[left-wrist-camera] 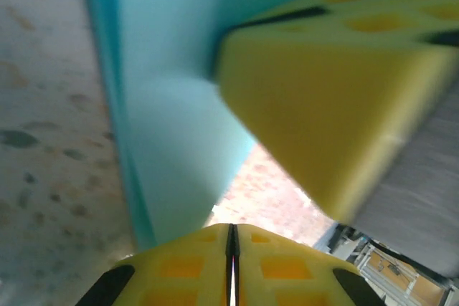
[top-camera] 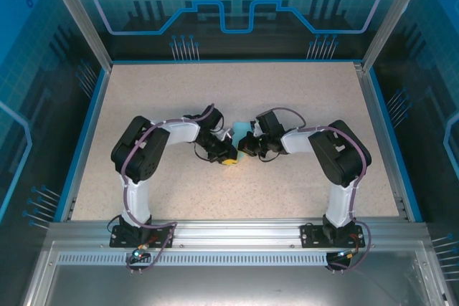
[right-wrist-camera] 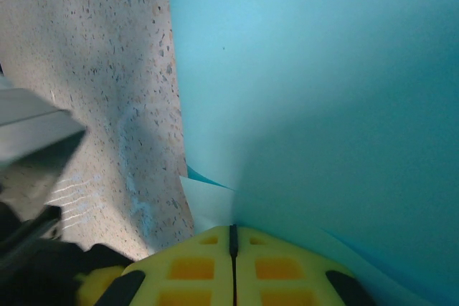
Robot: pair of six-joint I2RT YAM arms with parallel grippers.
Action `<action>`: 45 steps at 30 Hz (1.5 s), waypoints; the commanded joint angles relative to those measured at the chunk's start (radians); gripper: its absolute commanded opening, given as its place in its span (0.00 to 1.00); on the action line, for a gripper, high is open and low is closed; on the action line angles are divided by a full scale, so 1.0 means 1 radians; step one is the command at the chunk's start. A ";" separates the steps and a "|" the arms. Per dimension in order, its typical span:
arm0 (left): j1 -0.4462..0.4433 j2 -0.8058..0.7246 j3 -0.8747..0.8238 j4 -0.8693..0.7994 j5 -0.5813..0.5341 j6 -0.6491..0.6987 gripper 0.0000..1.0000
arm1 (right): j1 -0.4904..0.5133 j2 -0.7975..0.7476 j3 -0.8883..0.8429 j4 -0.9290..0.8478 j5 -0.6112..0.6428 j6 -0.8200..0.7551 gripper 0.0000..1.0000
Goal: Fold a paper plane with a square sheet of paper (pick it up from the middle)
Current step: Third fold the triangle at the center of the table.
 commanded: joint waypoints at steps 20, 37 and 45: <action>-0.001 -0.051 -0.096 0.000 -0.117 0.040 0.12 | -0.007 0.045 -0.016 -0.058 0.043 -0.008 0.06; -0.006 -0.190 -0.095 0.036 -0.128 0.030 0.15 | -0.008 0.034 -0.004 -0.061 0.034 -0.009 0.07; -0.006 -0.123 -0.025 0.129 -0.115 -0.037 0.16 | -0.008 0.030 0.013 -0.062 0.033 -0.001 0.07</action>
